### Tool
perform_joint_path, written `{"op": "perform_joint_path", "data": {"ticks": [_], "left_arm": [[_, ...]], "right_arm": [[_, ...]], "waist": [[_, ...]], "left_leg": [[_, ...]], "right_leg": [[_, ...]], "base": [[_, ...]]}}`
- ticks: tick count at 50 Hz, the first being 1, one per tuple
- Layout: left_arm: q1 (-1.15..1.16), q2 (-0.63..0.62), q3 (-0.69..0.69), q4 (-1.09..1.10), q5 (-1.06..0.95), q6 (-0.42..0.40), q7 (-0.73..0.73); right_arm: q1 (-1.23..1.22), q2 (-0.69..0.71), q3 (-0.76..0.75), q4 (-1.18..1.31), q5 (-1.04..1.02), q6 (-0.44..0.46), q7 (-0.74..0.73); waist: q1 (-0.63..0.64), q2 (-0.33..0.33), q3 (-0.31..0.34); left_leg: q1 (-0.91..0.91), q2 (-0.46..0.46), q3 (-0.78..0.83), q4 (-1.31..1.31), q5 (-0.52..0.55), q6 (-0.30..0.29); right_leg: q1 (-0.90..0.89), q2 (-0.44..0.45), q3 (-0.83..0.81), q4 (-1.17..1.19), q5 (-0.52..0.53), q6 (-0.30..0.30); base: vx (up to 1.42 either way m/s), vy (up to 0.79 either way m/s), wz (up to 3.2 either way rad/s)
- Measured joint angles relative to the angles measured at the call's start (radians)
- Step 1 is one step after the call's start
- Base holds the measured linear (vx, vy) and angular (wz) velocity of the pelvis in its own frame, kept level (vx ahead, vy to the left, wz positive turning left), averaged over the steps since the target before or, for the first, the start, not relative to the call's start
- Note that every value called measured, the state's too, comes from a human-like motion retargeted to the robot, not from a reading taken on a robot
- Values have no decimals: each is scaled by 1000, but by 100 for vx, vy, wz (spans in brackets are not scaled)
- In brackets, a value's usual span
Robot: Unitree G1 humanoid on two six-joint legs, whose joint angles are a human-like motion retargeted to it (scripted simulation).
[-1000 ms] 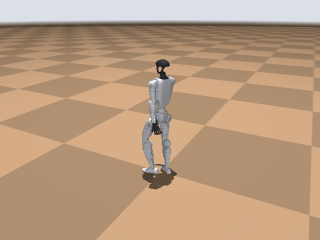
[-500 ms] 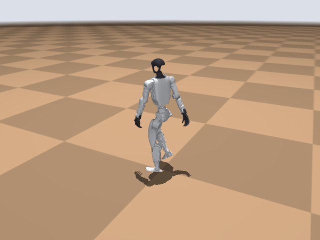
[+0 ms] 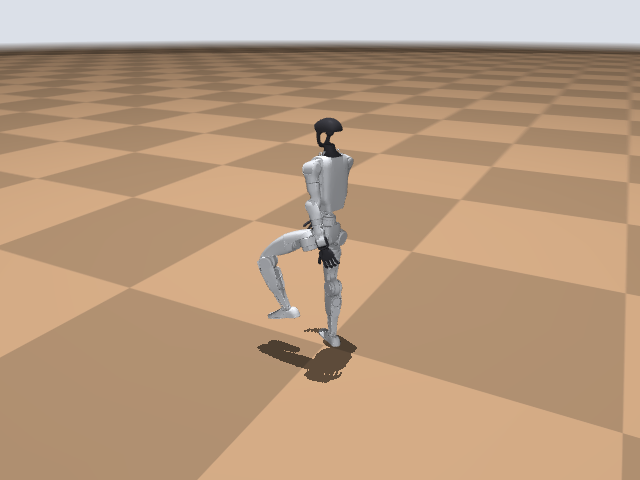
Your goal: In place motions
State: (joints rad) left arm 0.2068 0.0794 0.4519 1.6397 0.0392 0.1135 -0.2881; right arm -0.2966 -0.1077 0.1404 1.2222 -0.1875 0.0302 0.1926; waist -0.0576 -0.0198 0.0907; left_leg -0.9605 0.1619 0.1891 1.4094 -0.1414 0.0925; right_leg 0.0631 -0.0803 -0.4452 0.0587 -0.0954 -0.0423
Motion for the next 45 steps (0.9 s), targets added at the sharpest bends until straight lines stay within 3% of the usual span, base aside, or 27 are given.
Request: {"op": "perform_joint_path", "data": {"ticks": [4, 8, 13, 18, 20, 22, 23, 25, 27, 28, 30, 32, 35, 40, 45], "left_arm": [[49, 10, -15, 17, 32, 3, -7], [62, 17, -12, 48, 52, 10, 17], [67, 14, -9, 13, 37, -5, 31], [-34, 27, -5, 25, -30, -3, 72], [-82, 35, -16, 27, -59, -15, 102], [-139, 39, -50, 26, -82, -28, 141], [-182, 47, -81, 26, -88, -22, 153], [-306, 73, -123, 19, -79, -21, 125], [-406, 80, -174, -46, -79, -26, 101], [-452, 82, -209, -83, -91, -30, 93], [-544, 107, -251, -153, -108, -32, 67], [-571, 106, -194, -233, -65, -40, 76], [-592, 58, -195, -306, -86, -78, 111], [-622, 42, -223, -352, -151, -107, 85], [-563, 34, -220, -307, -86, -104, 85]], "right_arm": [[-15, 21, 13, -71, 64, -17, 30], [4, 36, 32, -87, 62, -33, 40], [91, 30, 43, -41, 27, -30, 20], [195, 0, -10, 140, -76, -10, 19], [254, -16, -43, 206, -111, 8, 21], [332, -39, -88, 260, -138, 20, 12], [366, -50, -120, 281, -144, 30, 7], [393, -64, -178, 321, -134, 54, -4], [424, -81, -233, 364, -79, 56, -34], [442, -94, -256, 387, -49, 52, -47], [468, -119, -269, 427, -4, 59, -34], [486, -140, -261, 472, -6, 96, -15], [558, -156, -312, 478, -25, 130, -46], [555, -147, -316, 474, -24, 100, -48], [484, -125, -262, 436, -2, 92, -35]], "waist": [[45, -18, 27], [25, -6, 9], [-25, -8, -74], [-103, 41, -113], [-127, 61, -124], [0, 58, -113], [-89, 85, -122], [-177, 112, -81], [-74, 101, 7], [-77, 103, 18], [-121, 115, 28], [-185, 108, 29], [-184, 155, -29], [-177, 137, -16], [-105, 115, -41]], "left_leg": [[-106, 25, 29, 86, -40, -20], [-37, 36, 25, 5, -51, -39], [254, -29, 34, -322, -37, -55], [658, -131, -9, -835, -20, -52], [816, -160, -9, -1087, -153, -59], [939, -153, 276, -1276, -252, 18], [956, -132, 245, -1330, -244, 0], [902, -107, 84, -1321, -217, -16], [924, -104, 183, -1343, -185, 15], [925, -101, 204, -1352, -183, 14], [896, -107, 175, -1350, -185, 29], [876, -113, 148, -1340, -185, 37], [835, -85, 126, -1344, -180, 35], [883, -89, 182, -1371, -173, 18], [934, -109, 283, -1393, -178, 0]], "right_leg": [[-6, 1, 36, 17, 4, -15], [-3, 14, 34, 13, 4, -12], [-26, 3, 12, -3, 0, 11], [-6, 47, -30, 38, -62, 31], [-15, 66, -43, 94, -93, 39], [-62, 79, 95, 218, -35, 50], [-94, 75, -7, 288, 44, 73], [-238, -2, -71, 576, 231, 144], [-429, 48, 178, 860, 312, 159], [-514, 66, 235, 961, 282, 158], [-691, 9, 213, 1188, 198, 98], [-811, -12, 210, 1325, 129, 58], [-947, 37, 232, 1417, 78, 86], [-850, 21, 220, 1350, 63, 89], [-534, 85, 254, 984, 80, 106]], "base": [[1, -4, -51], [7, -2, 0], [10, -2, 28], [19, -2, 34], [25, -1, -70], [25, 2, -148], [-1, 6, 176], [-35, 5, 166], [-37, 13, -132], [-33, 19, -45], [-26, 14, 45], [-1, 7, 56], [11, 3, 11], [3, 2, -13], [11, 4, -66]]}}
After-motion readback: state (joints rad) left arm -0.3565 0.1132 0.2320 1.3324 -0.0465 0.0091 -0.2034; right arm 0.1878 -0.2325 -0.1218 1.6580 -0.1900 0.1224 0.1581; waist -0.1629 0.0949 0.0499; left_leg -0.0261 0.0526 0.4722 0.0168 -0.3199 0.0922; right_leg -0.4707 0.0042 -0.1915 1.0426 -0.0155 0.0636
